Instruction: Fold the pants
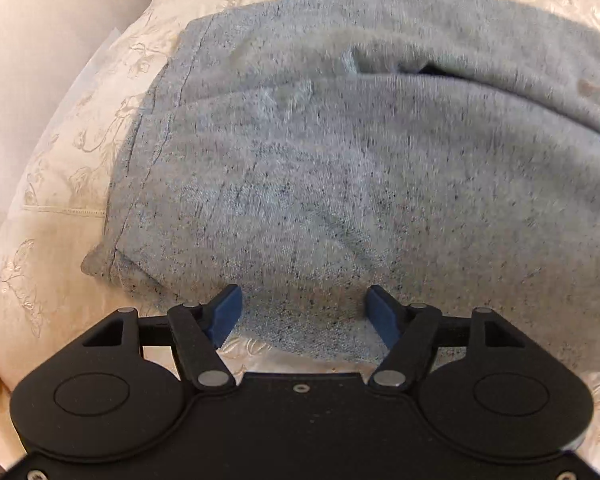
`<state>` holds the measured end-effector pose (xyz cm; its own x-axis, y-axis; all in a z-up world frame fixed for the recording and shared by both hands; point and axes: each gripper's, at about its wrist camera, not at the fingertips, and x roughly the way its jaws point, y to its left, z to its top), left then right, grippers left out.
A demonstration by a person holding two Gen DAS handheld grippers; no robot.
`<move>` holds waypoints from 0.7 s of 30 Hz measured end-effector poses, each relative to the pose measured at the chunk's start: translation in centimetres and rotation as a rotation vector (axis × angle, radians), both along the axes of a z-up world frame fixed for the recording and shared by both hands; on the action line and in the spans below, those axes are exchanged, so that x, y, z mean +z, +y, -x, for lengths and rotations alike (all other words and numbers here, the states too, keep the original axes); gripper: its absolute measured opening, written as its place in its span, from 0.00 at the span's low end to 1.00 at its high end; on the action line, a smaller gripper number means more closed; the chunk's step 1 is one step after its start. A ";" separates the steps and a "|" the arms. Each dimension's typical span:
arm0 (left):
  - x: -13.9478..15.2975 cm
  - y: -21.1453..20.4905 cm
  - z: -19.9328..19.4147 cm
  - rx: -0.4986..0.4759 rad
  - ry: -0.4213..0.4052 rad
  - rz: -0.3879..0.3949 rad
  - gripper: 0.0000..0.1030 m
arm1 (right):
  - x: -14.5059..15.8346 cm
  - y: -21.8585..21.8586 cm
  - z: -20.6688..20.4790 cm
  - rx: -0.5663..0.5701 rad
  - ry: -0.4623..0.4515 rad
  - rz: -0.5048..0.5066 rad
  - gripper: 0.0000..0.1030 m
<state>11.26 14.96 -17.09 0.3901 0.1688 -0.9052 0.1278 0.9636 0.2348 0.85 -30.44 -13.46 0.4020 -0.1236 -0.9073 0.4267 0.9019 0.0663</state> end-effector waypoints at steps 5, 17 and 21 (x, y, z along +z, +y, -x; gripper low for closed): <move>2.4 -0.2 -4.1 -0.058 -0.082 0.035 0.68 | 0.6 4.2 -2.3 0.008 -0.013 -0.022 0.24; -2.2 -9.2 -14.5 -0.290 0.011 0.005 0.67 | 0.7 2.7 -8.5 -0.122 -0.037 -0.032 0.24; -3.0 -9.8 -17.7 -0.175 0.050 0.052 0.68 | 0.0 1.4 -9.3 -0.102 -0.038 -0.014 0.24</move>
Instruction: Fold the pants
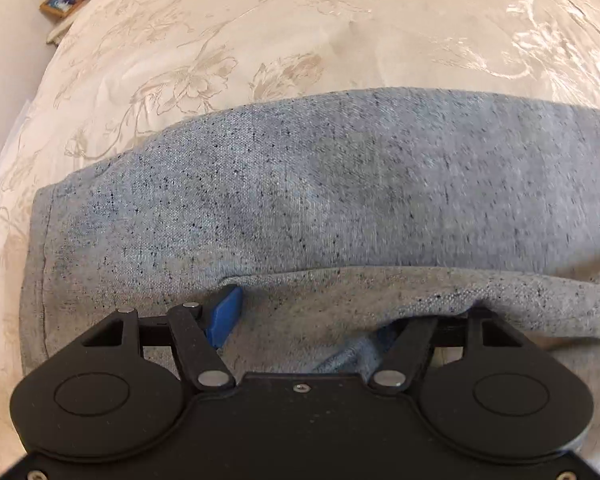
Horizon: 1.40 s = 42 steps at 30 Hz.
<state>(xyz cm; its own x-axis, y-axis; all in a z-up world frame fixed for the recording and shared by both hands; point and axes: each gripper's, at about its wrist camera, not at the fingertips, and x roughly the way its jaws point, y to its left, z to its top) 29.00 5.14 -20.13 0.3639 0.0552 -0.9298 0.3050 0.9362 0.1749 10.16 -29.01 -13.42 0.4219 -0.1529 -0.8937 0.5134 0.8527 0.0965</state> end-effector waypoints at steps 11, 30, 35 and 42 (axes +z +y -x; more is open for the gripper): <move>0.5 -1.1 -0.2 0.037 0.019 -0.054 0.67 | -2.2 -7.1 -3.9 0.013 0.001 0.035 0.24; 0.5 -3.0 -0.3 0.017 0.013 -0.130 0.66 | -8.7 -21.7 -15.1 -0.248 0.159 -0.123 0.29; 2.0 -2.9 0.6 0.001 -0.032 -0.089 0.61 | -8.6 -21.3 -15.4 -0.191 0.128 -0.104 0.01; 6.4 -2.0 2.4 -0.112 -0.059 0.093 0.60 | -4.5 -23.6 -16.8 -0.094 -0.038 0.019 0.03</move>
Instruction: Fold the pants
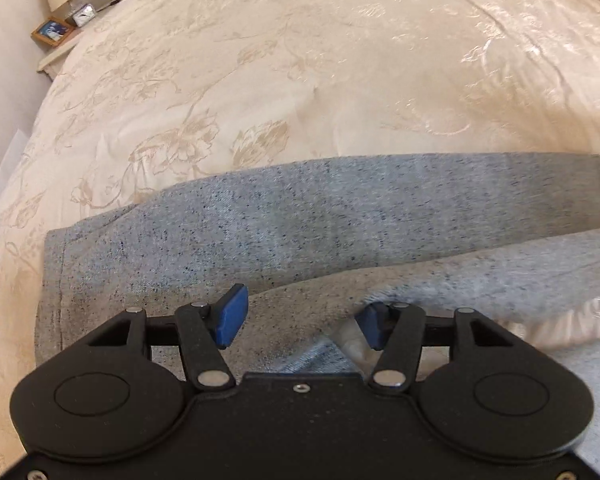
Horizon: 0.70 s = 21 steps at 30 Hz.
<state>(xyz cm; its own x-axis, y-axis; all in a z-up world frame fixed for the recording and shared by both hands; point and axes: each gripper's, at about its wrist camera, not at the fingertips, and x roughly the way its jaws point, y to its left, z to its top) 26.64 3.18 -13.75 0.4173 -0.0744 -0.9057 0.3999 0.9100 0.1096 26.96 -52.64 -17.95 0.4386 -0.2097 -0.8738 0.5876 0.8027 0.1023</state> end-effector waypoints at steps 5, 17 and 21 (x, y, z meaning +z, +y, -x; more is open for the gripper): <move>2.5 0.3 -1.0 -0.158 0.055 0.079 0.60 | 0.7 2.2 -1.8 0.333 0.049 -0.095 0.26; 3.9 -0.7 -6.6 -0.342 0.029 -0.002 0.62 | -0.8 7.6 -2.6 0.897 0.154 -0.015 0.31; 2.2 -1.5 -7.5 -0.367 0.060 -0.020 0.62 | -2.2 8.2 -3.2 1.017 0.233 0.004 0.32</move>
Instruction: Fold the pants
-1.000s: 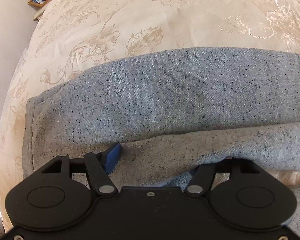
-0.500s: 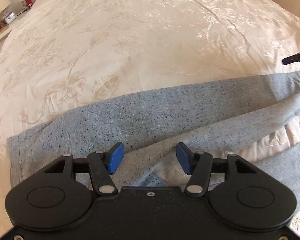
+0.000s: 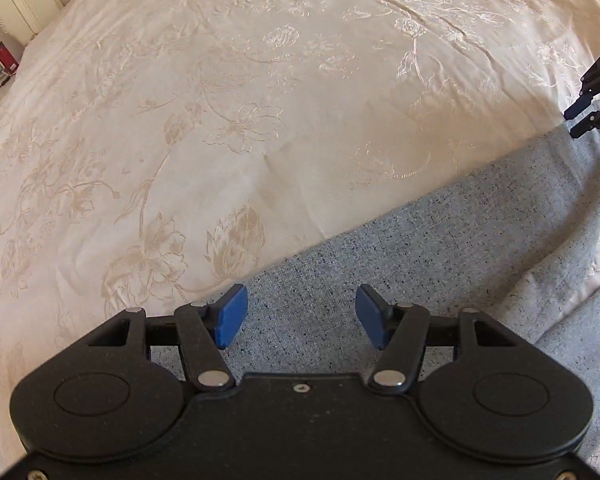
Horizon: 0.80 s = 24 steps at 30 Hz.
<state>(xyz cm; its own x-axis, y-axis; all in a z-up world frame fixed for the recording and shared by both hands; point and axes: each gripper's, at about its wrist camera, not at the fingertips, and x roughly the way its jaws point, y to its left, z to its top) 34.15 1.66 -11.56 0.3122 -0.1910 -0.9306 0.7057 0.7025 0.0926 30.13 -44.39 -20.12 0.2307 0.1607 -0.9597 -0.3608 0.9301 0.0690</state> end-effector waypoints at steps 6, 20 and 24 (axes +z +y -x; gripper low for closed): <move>-2.1 -0.9 -0.5 -0.053 0.012 -0.044 0.62 | -1.8 1.5 0.1 0.172 0.091 0.016 0.38; -3.8 -0.9 -2.0 -0.040 -0.024 -0.073 0.62 | -0.4 1.6 -1.3 -0.013 -0.107 0.204 0.01; -5.1 -1.1 -1.6 -0.105 -0.006 -0.144 0.63 | 0.5 0.6 -0.9 0.033 -0.104 0.143 0.14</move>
